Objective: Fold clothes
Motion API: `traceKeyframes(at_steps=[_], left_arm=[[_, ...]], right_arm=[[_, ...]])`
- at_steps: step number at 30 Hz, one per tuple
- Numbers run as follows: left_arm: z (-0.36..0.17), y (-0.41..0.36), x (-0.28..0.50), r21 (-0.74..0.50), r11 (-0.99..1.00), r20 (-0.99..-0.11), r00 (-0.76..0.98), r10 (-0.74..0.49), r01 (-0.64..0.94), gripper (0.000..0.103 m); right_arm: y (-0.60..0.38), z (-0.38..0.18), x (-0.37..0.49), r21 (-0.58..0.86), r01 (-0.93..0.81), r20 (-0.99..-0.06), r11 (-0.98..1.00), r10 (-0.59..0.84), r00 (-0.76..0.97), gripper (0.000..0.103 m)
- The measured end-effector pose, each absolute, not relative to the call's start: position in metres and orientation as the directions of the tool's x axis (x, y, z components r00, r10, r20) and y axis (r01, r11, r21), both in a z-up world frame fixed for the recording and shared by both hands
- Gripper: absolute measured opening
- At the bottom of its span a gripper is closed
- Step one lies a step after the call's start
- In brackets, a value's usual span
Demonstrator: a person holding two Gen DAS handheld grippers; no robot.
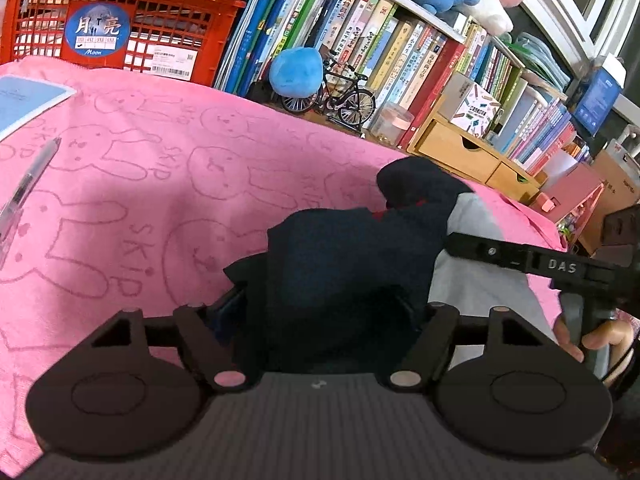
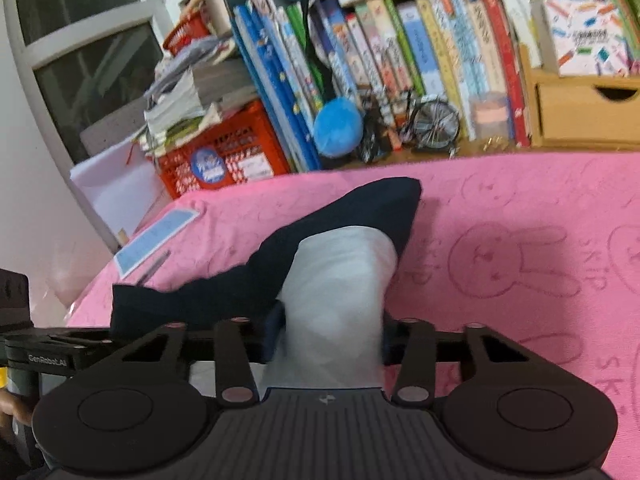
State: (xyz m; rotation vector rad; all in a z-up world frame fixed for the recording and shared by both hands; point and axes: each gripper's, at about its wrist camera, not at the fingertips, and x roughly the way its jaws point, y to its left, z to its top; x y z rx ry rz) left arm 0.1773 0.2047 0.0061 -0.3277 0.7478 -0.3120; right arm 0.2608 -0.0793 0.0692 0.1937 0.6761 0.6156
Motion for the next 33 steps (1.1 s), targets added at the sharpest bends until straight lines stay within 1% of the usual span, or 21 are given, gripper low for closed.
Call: traceKeyframes(at_steps=[2,7,8,10,12,14,15,16,17,18,19,20,22,24,27,30,32,33], left_arm=[[0.007,0.198,0.186,-0.405,0.900,-0.610,0.686,-0.397,0.160,0.073],[0.008,0.173,0.228,-0.433,0.880,-0.614,0.651,-0.446,0.194,0.071],[0.008,0.166,0.238,-0.436,0.876,-0.616,0.641,-0.459,0.208,0.069],[0.013,0.156,0.245,-0.399,0.892,-0.617,0.657,-0.433,0.213,0.067],[0.019,0.146,0.246,-0.343,0.916,-0.615,0.688,-0.385,0.207,0.065],[0.025,0.140,0.243,-0.287,0.937,-0.608,0.718,-0.338,0.199,0.065],[0.027,0.141,0.233,-0.261,0.946,-0.601,0.734,-0.316,0.193,0.066],[0.029,0.143,0.221,-0.228,0.955,-0.593,0.752,-0.289,0.188,0.068],[0.030,0.144,0.207,-0.188,0.966,-0.583,0.770,-0.257,0.180,0.074],[0.032,0.144,0.194,-0.152,0.974,-0.574,0.788,-0.225,0.168,0.077],[0.034,0.143,0.180,-0.117,0.982,-0.561,0.806,-0.190,0.151,0.078],[0.036,0.142,0.167,-0.092,0.986,-0.546,0.821,-0.166,0.139,0.079],[0.040,0.137,0.144,-0.079,0.987,-0.517,0.841,-0.160,0.139,0.085],[0.041,0.133,0.127,-0.094,0.981,-0.496,0.847,-0.192,0.167,0.097],[0.034,0.123,0.119,-0.084,0.976,-0.506,0.835,-0.214,0.199,0.098],[0.017,0.120,0.128,-0.087,0.981,-0.555,0.809,-0.195,0.176,0.098],[0.006,0.118,0.134,-0.088,0.983,-0.587,0.789,-0.182,0.161,0.098],[0.002,0.118,0.136,-0.092,0.984,-0.597,0.783,-0.178,0.153,0.101]], right_arm=[[-0.084,0.073,0.260,0.354,-0.462,-0.514,0.813,0.582,0.631,0.035],[-0.114,0.077,0.270,0.370,-0.377,-0.501,0.849,0.524,0.689,0.032],[-0.123,0.077,0.274,0.380,-0.347,-0.502,0.857,0.507,0.701,0.032],[-0.142,0.077,0.284,0.380,-0.289,-0.510,0.879,0.460,0.727,0.032],[-0.154,0.073,0.292,0.350,-0.238,-0.527,0.906,0.400,0.750,0.037],[-0.156,0.071,0.291,0.277,-0.201,-0.562,0.940,0.328,0.760,0.052],[-0.156,0.073,0.285,0.237,-0.205,-0.555,0.950,0.306,0.774,0.054],[-0.154,0.075,0.276,0.196,-0.216,-0.540,0.957,0.289,0.791,0.061],[-0.153,0.079,0.265,0.156,-0.231,-0.515,0.960,0.278,0.811,0.074],[-0.151,0.083,0.251,0.122,-0.254,-0.480,0.960,0.281,0.831,0.080],[-0.149,0.087,0.236,0.090,-0.277,-0.442,0.957,0.288,0.850,0.086],[-0.147,0.091,0.224,0.073,-0.312,-0.416,0.947,0.314,0.854,0.086],[-0.139,0.096,0.201,0.052,-0.387,-0.388,0.920,0.376,0.841,0.085],[-0.125,0.095,0.190,0.033,-0.432,-0.412,0.901,0.406,0.816,0.084],[-0.103,0.083,0.186,-0.010,-0.457,-0.467,0.890,0.399,0.789,0.084],[-0.083,0.068,0.188,-0.044,-0.444,-0.505,0.895,0.363,0.783,0.085],[-0.074,0.061,0.191,-0.060,-0.439,-0.516,0.896,0.349,0.782,0.091],[-0.072,0.058,0.194,-0.062,-0.438,-0.523,0.897,0.345,0.780,0.094]])
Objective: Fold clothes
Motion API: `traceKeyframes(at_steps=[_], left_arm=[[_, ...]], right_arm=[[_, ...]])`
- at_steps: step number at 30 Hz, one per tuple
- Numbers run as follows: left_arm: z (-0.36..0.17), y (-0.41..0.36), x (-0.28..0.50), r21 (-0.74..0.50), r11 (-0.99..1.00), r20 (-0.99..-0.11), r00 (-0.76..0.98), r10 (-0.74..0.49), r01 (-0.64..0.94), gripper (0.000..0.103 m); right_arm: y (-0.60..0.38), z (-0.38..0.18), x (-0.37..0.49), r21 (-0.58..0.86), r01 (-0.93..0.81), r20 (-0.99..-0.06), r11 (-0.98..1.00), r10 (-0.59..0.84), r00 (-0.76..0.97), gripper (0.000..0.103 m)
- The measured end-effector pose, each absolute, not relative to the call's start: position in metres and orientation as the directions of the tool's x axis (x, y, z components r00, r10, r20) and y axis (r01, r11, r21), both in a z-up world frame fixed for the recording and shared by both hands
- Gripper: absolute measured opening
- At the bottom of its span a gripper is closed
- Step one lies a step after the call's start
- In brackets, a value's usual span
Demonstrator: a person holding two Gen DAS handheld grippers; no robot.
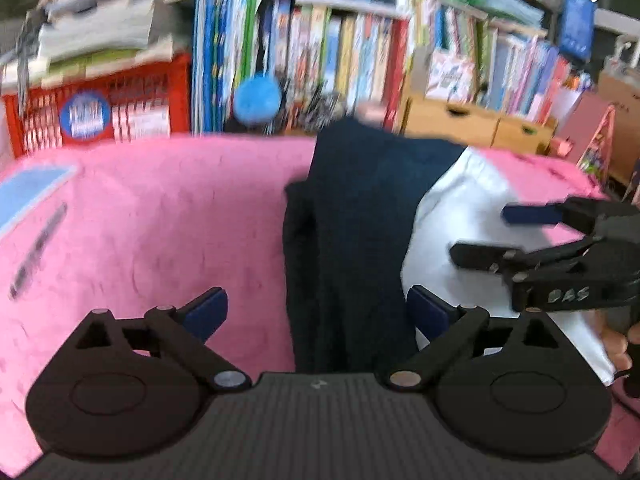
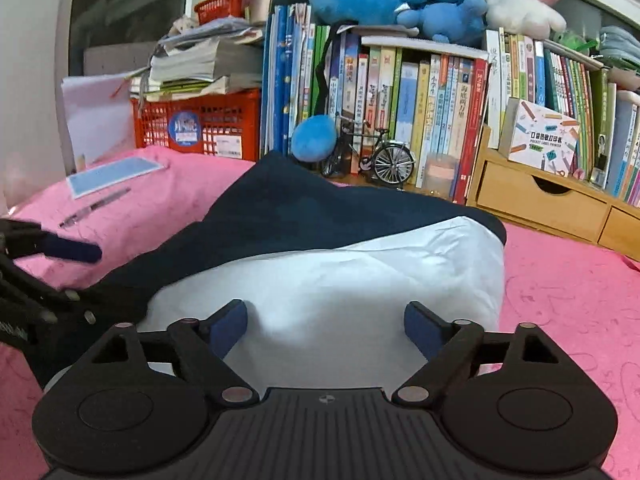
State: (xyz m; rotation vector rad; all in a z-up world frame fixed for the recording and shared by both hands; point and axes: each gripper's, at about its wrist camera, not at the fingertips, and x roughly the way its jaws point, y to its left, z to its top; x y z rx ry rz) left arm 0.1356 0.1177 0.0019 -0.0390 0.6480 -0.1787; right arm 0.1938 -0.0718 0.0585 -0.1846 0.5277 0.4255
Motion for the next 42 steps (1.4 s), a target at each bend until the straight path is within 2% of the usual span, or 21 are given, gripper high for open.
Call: traceKeyframes(at_steps=[2,5,9,14,23,42], left_arm=[[-0.003,0.119,0.135,-0.107,0.984,-0.602,0.779,-0.176,0.139,0.103],[-0.007,0.120,0.132,-0.124,0.985,-0.608,0.775,-0.172,0.121,0.103],[0.007,0.112,0.109,-0.058,0.987,-0.588,0.794,-0.155,0.150,0.103],[0.024,0.102,0.081,-0.054,0.975,-0.566,0.798,-0.207,0.214,0.103],[0.028,0.068,0.050,0.068,0.966,-0.633,0.759,-0.151,0.248,0.103],[0.008,0.046,0.030,0.074,0.967,-0.694,0.709,-0.127,0.246,0.103]], right_arm=[[-0.068,0.056,0.197,-0.066,-0.428,-0.537,0.902,0.329,0.777,0.100],[-0.074,0.062,0.182,-0.086,-0.403,-0.535,0.911,0.300,0.790,0.100],[-0.101,0.070,0.148,-0.061,-0.406,-0.491,0.912,0.327,0.808,0.103],[-0.139,0.075,0.099,-0.030,-0.397,-0.450,0.917,0.343,0.825,0.103],[-0.169,0.065,0.034,-0.021,-0.399,-0.452,0.917,0.347,0.822,0.103],[-0.167,0.052,0.003,-0.037,-0.431,-0.492,0.901,0.359,0.793,0.103]])
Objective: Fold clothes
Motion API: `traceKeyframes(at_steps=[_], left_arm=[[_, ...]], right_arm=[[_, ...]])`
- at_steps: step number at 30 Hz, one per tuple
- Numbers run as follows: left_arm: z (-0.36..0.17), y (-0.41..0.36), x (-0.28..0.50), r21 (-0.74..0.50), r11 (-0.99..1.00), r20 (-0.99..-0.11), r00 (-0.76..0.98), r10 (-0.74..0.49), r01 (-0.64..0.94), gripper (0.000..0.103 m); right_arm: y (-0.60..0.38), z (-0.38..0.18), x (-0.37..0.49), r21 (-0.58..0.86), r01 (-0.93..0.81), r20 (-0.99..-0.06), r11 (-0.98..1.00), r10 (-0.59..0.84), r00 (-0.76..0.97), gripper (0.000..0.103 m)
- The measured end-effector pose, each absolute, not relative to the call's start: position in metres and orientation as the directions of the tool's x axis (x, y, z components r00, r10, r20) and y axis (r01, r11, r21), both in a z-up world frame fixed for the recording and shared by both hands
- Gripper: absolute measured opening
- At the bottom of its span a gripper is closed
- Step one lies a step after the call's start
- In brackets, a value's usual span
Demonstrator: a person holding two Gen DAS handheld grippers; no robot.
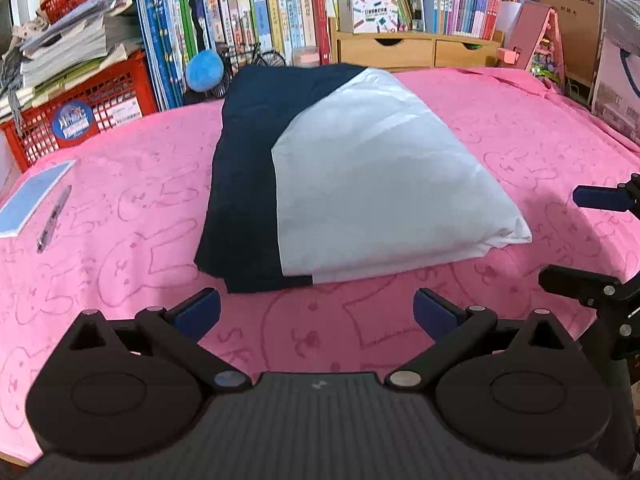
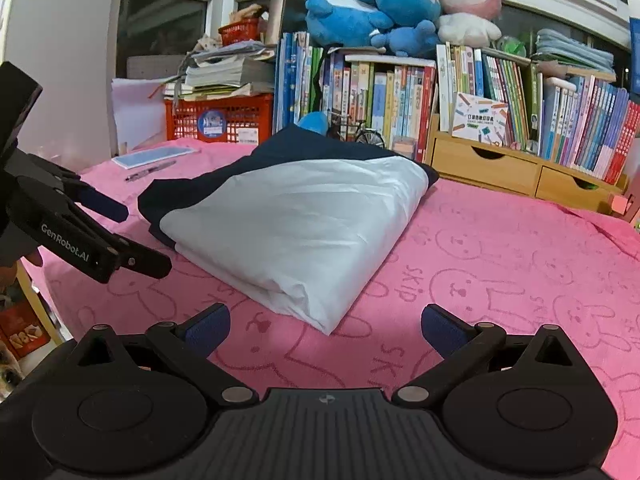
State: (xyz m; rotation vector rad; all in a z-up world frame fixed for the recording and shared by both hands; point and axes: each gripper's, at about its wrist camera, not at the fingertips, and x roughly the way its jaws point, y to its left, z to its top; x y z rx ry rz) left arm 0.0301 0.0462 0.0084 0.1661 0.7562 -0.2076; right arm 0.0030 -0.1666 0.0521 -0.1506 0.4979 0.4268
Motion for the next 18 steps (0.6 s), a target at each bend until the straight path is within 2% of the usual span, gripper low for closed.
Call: traceKeyframes(at_steps=[5,18], left_arm=[[-0.010,0.049,0.036,0.043,0.974,-0.732,0.670,-0.119,0.220,0.103],[-0.011,0.049,0.039,0.028,0.976,-0.718,0.684,-0.129,0.214,0.103]], right_arm=[[-0.167,0.045,0.006,-0.023,-0.417,-0.509,0.909,0.348,0.787,0.103],[-0.165,0.035,0.014,0.008,-0.379,-0.538,0.925,0.324,0.778,0.103]])
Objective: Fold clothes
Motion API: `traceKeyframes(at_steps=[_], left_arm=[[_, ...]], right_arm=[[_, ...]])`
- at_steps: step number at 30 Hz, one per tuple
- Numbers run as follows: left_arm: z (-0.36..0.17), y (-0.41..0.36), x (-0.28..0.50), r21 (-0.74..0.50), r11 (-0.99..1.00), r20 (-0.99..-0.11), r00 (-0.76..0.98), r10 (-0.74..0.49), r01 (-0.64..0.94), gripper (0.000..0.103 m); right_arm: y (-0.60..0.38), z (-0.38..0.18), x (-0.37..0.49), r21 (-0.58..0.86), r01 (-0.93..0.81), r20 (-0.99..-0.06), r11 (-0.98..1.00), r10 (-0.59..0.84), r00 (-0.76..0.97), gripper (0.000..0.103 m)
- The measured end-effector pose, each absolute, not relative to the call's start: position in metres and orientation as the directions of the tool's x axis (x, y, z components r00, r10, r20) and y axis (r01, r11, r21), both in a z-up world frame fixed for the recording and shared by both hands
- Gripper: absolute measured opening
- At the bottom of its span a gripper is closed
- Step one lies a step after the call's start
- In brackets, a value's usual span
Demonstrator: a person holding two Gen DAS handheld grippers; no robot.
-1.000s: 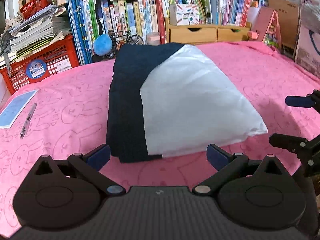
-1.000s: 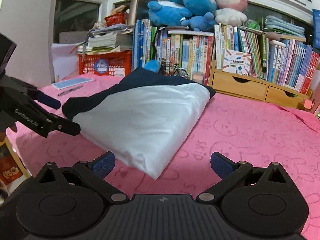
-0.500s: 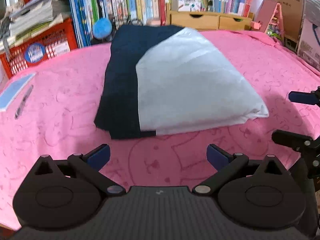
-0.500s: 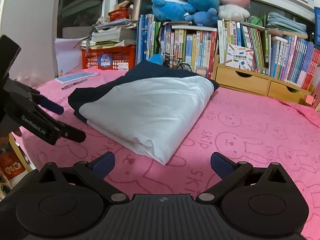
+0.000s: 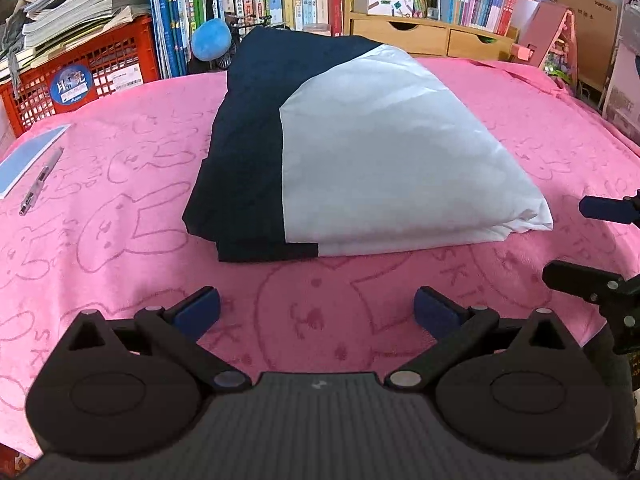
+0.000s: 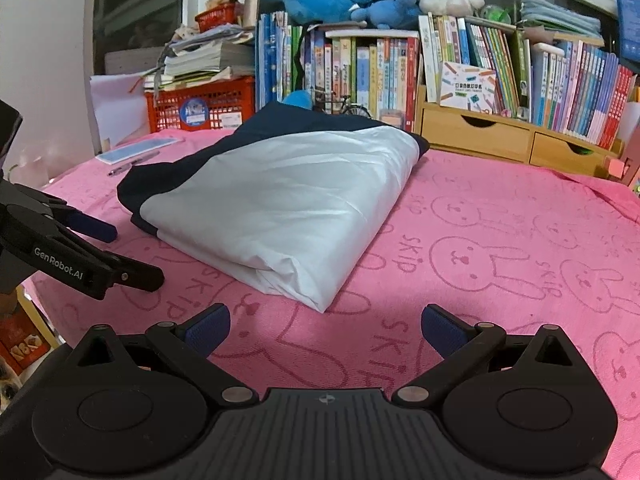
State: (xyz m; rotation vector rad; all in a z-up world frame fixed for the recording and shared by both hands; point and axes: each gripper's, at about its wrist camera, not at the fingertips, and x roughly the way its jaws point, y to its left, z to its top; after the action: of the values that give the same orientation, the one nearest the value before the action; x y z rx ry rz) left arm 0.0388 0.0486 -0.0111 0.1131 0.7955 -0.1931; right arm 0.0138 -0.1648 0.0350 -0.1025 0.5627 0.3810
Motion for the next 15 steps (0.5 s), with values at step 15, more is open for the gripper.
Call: traceKeyframes(at_steps=[15], left_arm=[[-0.0131,0.0507,0.0397,0.025,0.975,-0.690,0.709,-0.144,0.222,0.103]], right_arm=[[-0.1600,0.0344,0.0207,0.021,-0.358,-0.548,0.934,0.310,0.777,0.103]])
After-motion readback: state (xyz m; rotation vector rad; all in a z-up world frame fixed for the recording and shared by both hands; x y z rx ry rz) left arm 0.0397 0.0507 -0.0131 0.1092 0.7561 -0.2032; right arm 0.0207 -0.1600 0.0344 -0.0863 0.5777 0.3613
